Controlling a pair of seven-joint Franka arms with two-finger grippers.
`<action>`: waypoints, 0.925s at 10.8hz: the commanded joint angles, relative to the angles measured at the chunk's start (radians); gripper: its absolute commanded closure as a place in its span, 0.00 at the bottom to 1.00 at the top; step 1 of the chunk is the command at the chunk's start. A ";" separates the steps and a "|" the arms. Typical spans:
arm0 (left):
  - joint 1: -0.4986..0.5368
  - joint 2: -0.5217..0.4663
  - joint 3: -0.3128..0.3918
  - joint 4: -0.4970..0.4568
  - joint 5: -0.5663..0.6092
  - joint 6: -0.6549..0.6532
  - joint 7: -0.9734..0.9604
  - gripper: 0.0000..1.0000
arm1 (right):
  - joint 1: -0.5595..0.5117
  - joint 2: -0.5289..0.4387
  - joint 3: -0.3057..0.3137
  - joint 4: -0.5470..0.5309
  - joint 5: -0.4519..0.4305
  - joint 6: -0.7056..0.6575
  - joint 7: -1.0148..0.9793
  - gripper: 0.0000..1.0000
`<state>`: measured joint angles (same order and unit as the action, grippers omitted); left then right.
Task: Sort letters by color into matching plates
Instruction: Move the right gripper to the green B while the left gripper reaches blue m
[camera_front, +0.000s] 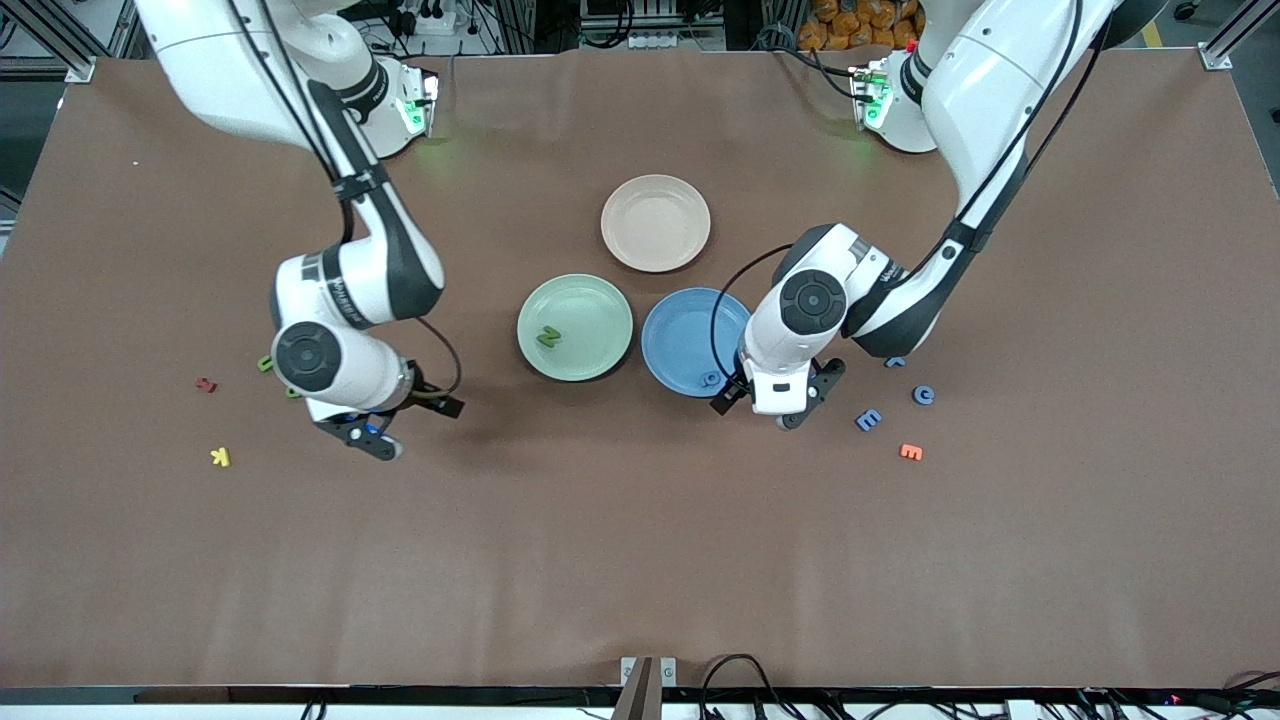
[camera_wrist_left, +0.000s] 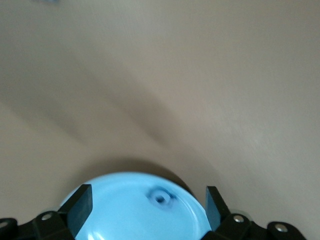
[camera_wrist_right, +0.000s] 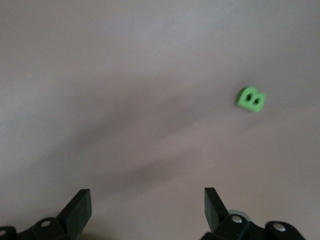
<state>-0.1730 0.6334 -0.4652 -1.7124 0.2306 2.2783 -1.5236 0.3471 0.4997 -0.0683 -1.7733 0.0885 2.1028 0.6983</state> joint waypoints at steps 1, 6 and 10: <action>0.026 -0.069 0.011 -0.006 0.173 -0.156 0.149 0.00 | -0.094 -0.009 0.021 -0.020 -0.085 0.017 -0.020 0.00; 0.159 -0.107 0.008 -0.006 0.171 -0.197 0.354 0.00 | -0.212 -0.010 0.021 -0.121 -0.095 0.210 -0.138 0.00; 0.303 -0.109 0.002 -0.009 0.023 -0.184 0.353 0.00 | -0.266 0.003 0.022 -0.167 -0.095 0.304 -0.163 0.00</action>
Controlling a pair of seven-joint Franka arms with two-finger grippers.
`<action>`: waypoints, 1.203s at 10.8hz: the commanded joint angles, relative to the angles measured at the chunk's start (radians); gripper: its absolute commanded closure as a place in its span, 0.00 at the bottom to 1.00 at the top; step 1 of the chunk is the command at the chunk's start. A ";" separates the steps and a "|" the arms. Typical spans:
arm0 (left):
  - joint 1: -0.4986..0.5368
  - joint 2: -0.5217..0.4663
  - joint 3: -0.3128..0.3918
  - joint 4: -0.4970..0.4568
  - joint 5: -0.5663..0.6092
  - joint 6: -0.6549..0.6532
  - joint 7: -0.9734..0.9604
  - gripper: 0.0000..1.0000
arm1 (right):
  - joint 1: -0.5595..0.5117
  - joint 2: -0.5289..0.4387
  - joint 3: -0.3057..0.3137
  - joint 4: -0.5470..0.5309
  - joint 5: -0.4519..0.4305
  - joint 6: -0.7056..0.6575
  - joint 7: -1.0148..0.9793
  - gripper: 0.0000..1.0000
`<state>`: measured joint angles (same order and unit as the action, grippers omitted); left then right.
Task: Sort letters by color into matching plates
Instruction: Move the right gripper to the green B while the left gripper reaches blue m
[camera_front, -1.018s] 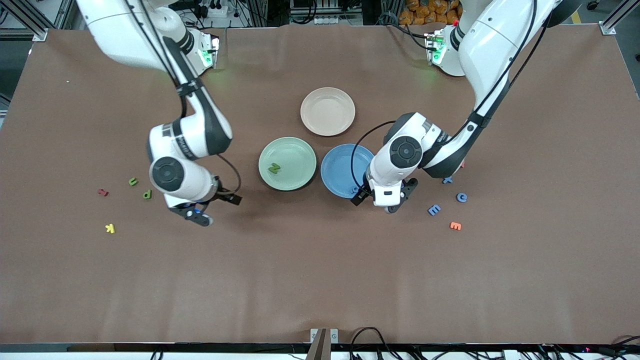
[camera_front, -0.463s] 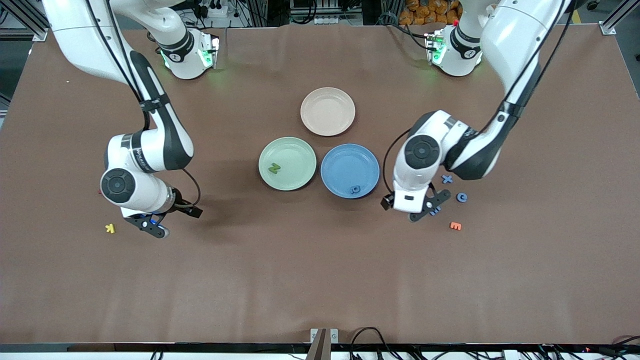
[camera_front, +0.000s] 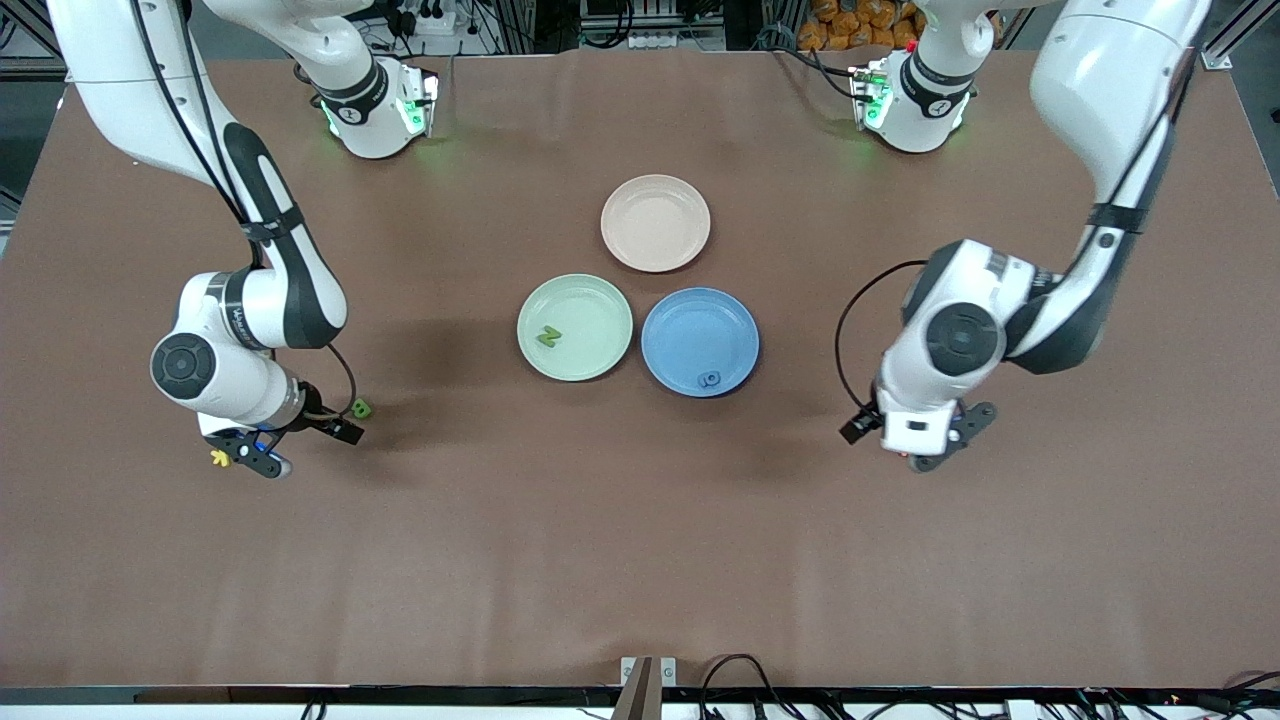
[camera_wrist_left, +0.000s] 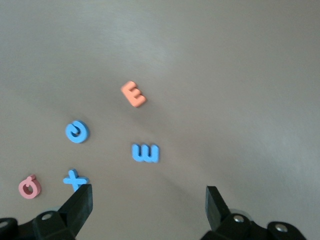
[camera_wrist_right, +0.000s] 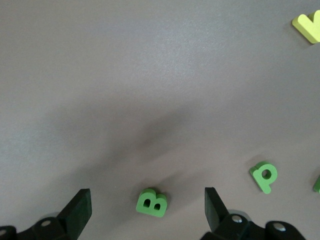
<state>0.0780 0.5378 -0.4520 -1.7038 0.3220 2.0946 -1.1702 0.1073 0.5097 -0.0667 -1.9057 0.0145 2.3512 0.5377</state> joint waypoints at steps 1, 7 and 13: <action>0.051 -0.010 -0.010 -0.025 -0.070 0.013 -0.012 0.00 | -0.029 -0.005 0.021 -0.048 -0.021 0.080 -0.004 0.00; 0.124 -0.006 -0.010 -0.235 -0.075 0.317 -0.060 0.00 | -0.032 -0.007 0.037 -0.107 -0.019 0.114 -0.019 0.00; 0.120 0.060 -0.008 -0.244 -0.017 0.374 0.031 0.03 | -0.031 0.032 0.045 -0.105 -0.019 0.169 -0.018 0.00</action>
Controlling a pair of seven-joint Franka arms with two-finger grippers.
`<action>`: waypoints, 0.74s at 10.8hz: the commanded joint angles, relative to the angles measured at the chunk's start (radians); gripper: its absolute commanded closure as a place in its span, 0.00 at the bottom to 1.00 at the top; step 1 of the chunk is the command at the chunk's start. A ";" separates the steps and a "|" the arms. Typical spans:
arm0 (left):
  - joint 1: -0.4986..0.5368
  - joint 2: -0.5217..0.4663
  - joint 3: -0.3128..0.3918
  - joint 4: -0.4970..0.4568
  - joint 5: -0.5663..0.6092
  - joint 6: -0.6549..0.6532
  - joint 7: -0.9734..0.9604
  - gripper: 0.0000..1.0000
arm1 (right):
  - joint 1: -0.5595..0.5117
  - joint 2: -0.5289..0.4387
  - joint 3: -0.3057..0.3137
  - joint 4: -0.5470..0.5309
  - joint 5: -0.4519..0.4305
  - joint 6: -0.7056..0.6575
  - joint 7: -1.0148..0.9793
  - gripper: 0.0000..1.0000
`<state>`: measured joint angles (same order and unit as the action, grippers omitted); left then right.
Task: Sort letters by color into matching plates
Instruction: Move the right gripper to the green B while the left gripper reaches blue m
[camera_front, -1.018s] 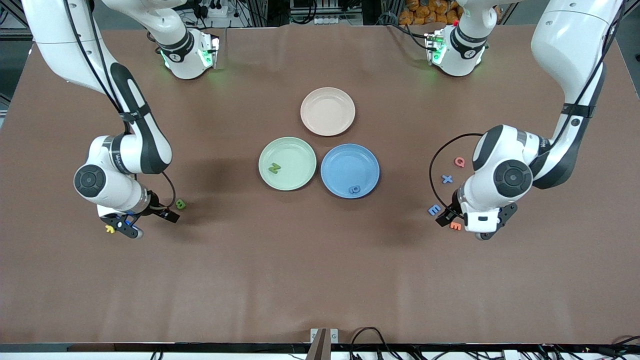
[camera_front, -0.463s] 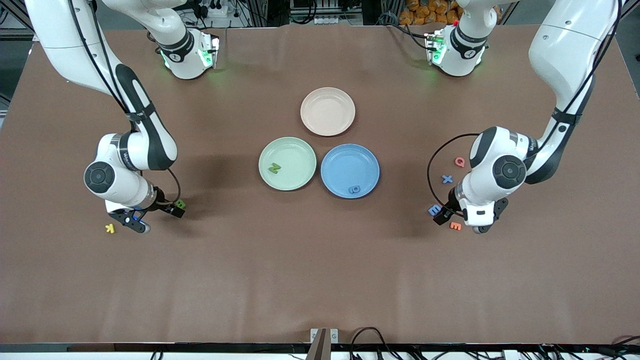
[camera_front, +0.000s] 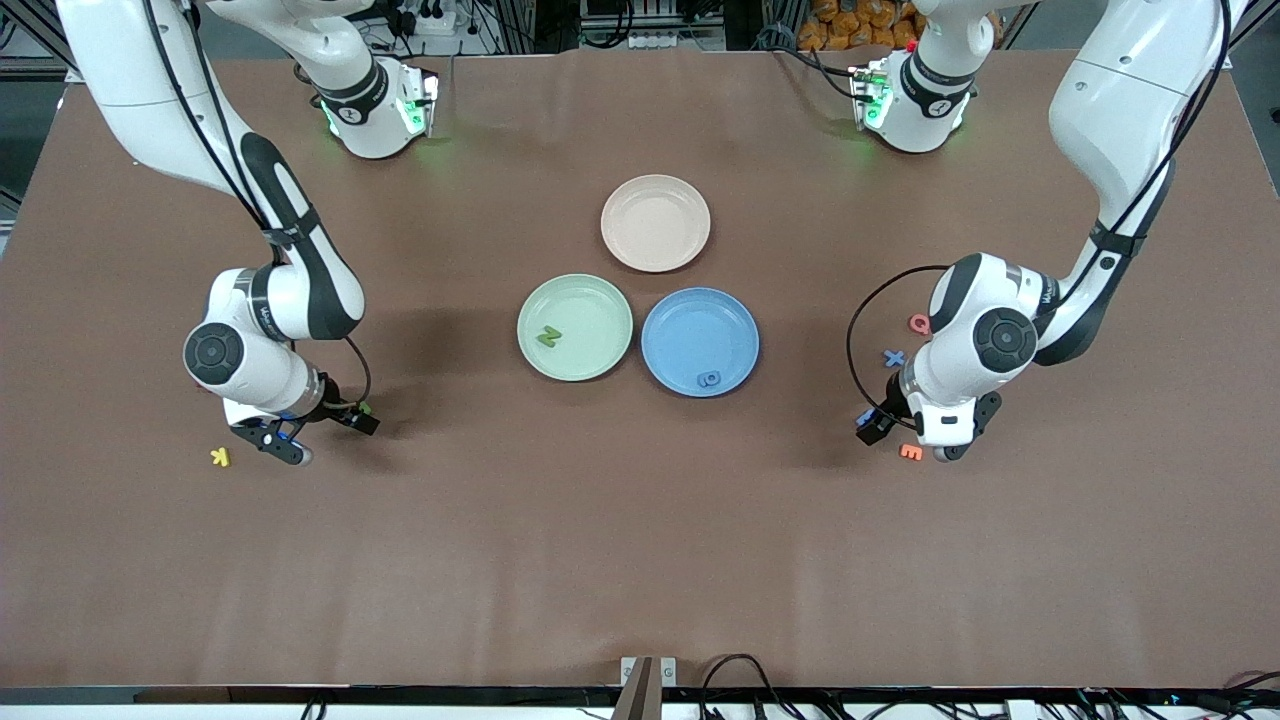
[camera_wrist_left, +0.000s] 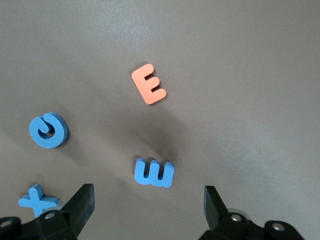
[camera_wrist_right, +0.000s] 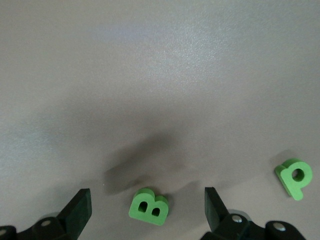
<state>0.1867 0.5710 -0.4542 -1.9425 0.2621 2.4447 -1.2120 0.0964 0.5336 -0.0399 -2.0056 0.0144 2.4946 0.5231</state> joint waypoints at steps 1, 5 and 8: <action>0.016 0.039 -0.008 -0.003 0.057 0.024 0.086 0.04 | -0.020 0.011 0.018 -0.007 -0.019 0.029 -0.003 0.00; 0.008 0.064 -0.006 0.000 0.058 0.024 0.088 0.05 | -0.020 -0.010 0.021 -0.041 -0.019 0.036 -0.003 0.07; 0.008 0.070 -0.001 0.005 0.071 0.024 0.088 0.07 | -0.020 -0.041 0.028 -0.077 -0.019 0.037 -0.005 0.10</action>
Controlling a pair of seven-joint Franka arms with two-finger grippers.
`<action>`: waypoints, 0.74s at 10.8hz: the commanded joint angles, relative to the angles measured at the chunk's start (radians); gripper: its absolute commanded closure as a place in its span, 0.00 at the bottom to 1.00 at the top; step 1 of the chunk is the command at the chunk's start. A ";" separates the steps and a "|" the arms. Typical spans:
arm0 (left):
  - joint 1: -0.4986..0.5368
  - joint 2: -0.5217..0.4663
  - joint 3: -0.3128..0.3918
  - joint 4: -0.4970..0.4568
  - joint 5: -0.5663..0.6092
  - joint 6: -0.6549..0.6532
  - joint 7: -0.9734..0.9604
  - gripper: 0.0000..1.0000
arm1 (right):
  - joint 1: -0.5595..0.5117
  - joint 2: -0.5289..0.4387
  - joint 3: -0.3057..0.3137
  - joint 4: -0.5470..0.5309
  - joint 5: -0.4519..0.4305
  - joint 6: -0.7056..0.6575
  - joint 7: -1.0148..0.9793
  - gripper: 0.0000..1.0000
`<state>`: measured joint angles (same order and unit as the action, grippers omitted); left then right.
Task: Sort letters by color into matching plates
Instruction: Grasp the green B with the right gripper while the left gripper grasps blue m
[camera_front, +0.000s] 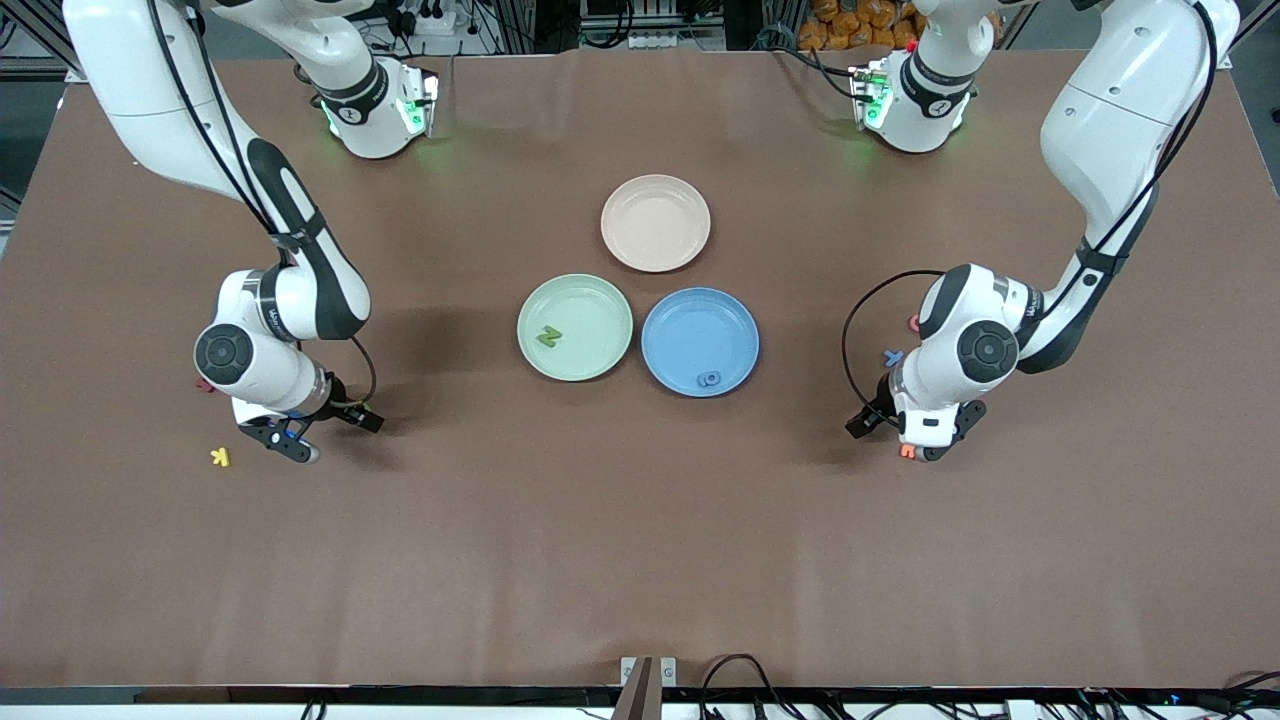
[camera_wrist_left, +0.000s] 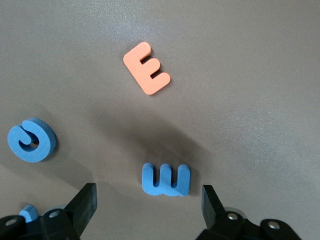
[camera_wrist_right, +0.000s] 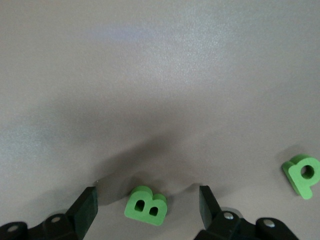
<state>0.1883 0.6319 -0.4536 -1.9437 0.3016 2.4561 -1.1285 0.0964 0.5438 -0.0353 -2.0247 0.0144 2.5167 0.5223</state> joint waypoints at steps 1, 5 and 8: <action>0.007 0.012 -0.002 0.008 0.033 0.012 0.004 0.08 | -0.020 -0.061 0.028 -0.068 -0.019 0.019 -0.004 0.11; 0.005 0.029 -0.002 0.035 0.031 0.012 0.016 0.10 | -0.021 -0.062 0.029 -0.078 -0.021 0.033 -0.007 0.12; -0.003 0.049 -0.002 0.058 0.033 0.012 0.019 0.10 | -0.024 -0.056 0.029 -0.080 -0.021 0.056 -0.008 0.25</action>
<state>0.1878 0.6483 -0.4524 -1.9204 0.3090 2.4611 -1.1192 0.0950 0.5144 -0.0225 -2.0712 0.0143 2.5520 0.5204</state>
